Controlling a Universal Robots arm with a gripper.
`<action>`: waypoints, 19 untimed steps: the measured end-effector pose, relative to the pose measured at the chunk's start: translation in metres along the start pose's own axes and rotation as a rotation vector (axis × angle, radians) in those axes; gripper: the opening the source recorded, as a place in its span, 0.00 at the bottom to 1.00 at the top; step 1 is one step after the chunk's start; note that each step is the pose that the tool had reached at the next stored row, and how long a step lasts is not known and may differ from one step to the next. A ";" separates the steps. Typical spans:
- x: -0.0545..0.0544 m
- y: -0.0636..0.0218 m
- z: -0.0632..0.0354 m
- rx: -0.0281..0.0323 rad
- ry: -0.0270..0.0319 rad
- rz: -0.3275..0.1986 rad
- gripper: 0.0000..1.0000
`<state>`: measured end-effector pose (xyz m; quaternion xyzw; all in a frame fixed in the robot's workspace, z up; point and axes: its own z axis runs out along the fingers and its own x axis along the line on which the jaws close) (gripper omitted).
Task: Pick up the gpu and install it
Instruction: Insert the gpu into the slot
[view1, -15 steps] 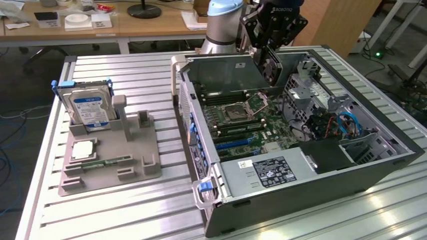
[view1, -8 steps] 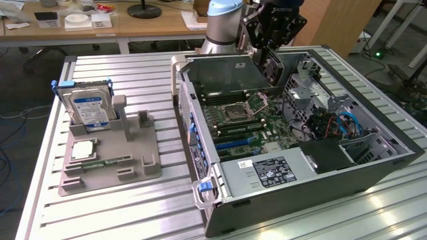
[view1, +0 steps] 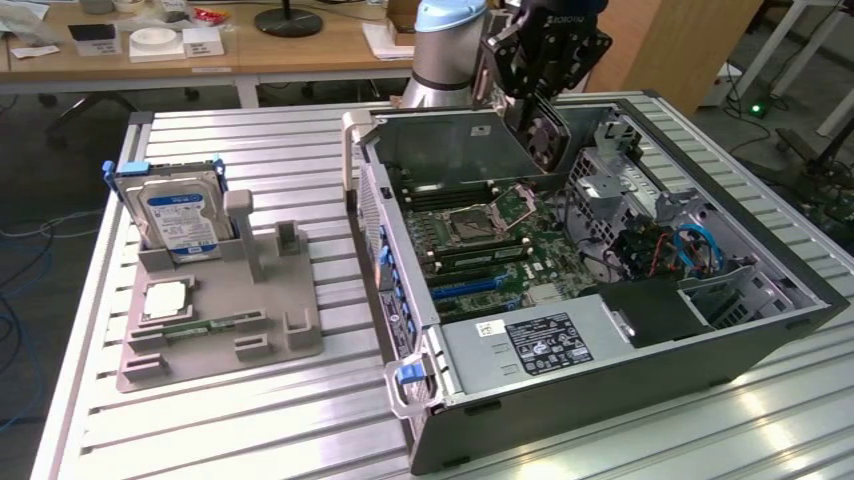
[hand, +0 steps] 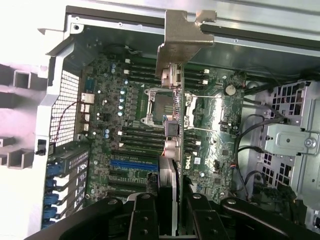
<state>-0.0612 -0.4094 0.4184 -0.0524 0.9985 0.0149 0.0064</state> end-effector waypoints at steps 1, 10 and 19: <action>0.000 0.0000 0.0000 -0.0001 0.0002 -0.007 0.27; 0.000 -0.0011 -0.0001 -0.0009 0.0019 -0.065 0.27; 0.000 -0.0021 -0.0001 -0.0018 0.0035 -0.119 0.27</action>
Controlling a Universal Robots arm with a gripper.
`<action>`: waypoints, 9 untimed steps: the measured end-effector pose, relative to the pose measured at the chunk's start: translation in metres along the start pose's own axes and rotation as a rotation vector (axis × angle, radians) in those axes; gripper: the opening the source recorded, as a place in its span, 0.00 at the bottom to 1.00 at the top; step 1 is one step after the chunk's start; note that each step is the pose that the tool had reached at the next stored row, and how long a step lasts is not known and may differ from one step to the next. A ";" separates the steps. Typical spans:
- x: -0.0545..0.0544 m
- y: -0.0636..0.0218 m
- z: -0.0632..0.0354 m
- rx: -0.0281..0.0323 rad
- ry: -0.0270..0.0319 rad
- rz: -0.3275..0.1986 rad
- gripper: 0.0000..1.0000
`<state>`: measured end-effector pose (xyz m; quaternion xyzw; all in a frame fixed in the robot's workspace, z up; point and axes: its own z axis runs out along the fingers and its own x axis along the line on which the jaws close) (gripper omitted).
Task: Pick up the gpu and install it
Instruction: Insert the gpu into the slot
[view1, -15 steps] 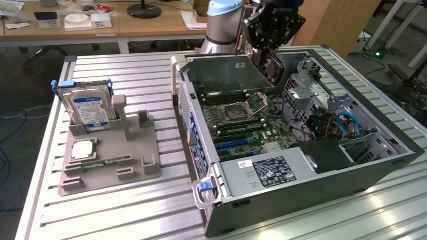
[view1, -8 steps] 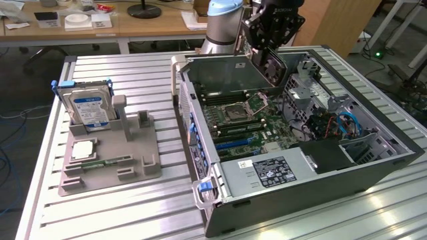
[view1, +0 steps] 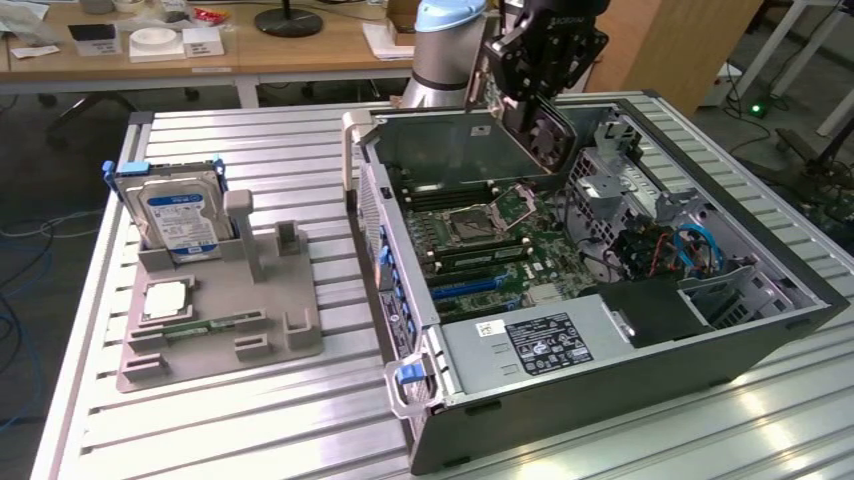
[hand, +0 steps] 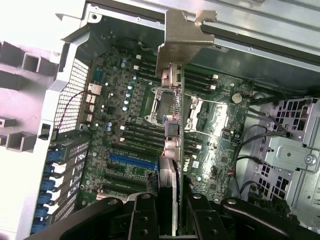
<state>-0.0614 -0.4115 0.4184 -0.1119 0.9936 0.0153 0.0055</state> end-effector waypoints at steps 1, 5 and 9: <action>0.000 -0.0002 0.0000 -0.0001 0.0002 -0.008 0.27; 0.000 -0.0010 -0.0001 -0.0004 0.0010 -0.033 0.27; 0.001 -0.0017 0.0000 -0.0008 0.0016 -0.054 0.27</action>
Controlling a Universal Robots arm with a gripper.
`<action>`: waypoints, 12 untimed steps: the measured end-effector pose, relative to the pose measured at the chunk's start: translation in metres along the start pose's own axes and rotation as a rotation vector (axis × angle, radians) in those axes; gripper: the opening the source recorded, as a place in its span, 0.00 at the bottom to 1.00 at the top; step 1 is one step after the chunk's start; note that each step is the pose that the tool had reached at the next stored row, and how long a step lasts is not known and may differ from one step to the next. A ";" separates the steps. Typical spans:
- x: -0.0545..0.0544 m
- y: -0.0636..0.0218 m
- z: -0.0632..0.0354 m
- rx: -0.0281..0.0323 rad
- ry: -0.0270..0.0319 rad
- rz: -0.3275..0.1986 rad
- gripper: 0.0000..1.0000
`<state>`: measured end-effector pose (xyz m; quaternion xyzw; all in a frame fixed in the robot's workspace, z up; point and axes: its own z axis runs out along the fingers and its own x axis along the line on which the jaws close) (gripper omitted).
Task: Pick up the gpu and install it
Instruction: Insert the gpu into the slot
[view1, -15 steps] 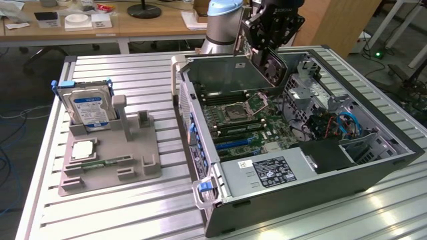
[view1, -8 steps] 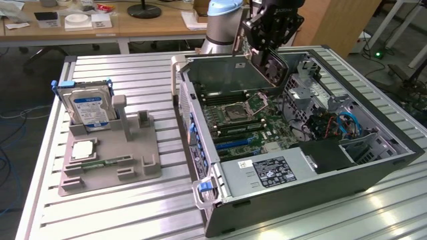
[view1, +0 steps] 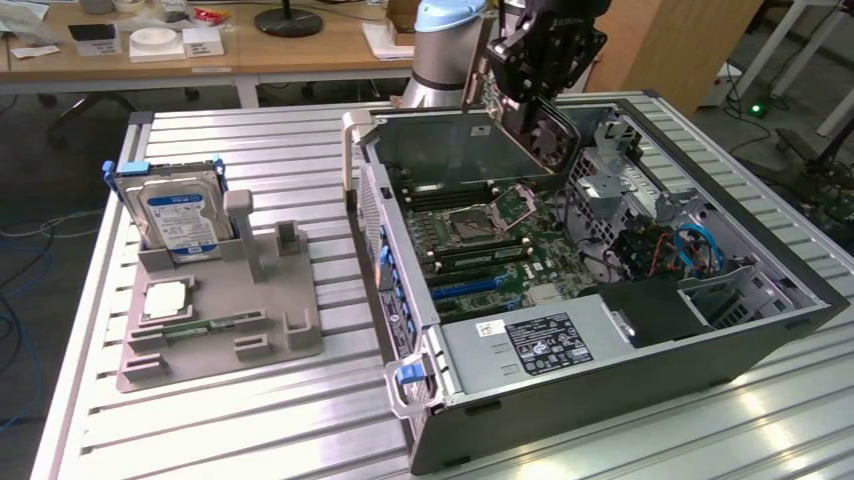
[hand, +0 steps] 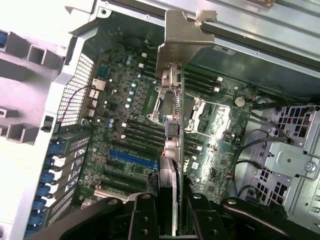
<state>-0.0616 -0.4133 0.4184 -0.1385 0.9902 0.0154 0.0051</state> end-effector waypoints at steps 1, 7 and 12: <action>0.000 0.0000 0.0000 -0.0001 0.0001 -0.004 0.27; 0.000 -0.0003 0.0000 -0.0003 0.0007 -0.025 0.27; 0.000 -0.0007 0.0000 -0.0006 0.0011 -0.041 0.27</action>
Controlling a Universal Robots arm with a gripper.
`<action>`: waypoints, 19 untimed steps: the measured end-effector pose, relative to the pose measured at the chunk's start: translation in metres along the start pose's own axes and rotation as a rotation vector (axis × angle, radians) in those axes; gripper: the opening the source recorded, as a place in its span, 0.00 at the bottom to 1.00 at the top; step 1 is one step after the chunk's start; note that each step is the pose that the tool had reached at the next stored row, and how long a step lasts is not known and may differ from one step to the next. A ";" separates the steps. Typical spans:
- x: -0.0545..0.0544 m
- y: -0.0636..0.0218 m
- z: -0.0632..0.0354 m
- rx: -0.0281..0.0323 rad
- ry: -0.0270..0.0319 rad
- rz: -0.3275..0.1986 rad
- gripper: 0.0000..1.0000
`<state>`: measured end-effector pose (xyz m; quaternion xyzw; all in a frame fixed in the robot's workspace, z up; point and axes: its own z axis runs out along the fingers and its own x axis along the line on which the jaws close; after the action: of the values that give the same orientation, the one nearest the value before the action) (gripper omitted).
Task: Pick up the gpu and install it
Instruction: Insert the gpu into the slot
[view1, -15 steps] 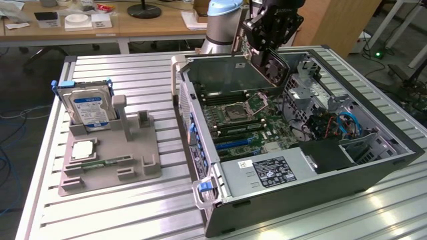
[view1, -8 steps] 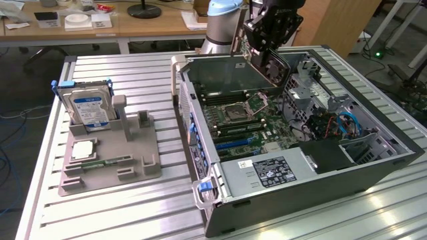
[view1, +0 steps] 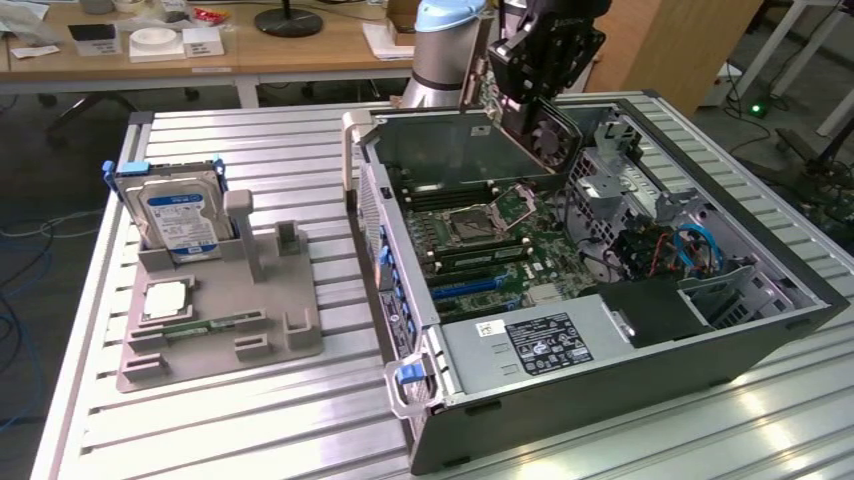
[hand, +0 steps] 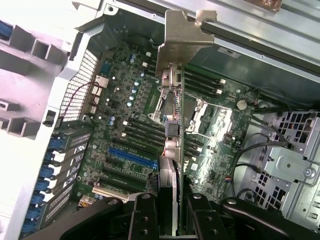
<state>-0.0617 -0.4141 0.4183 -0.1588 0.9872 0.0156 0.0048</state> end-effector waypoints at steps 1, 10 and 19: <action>0.000 -0.0002 0.0000 0.0000 0.0002 -0.003 0.27; 0.005 -0.0034 0.0004 -0.0007 0.0014 -0.049 0.27; 0.007 -0.0049 0.0007 -0.0015 0.0032 -0.111 0.27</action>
<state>-0.0666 -0.4208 0.4174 -0.2132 0.9769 0.0158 0.0040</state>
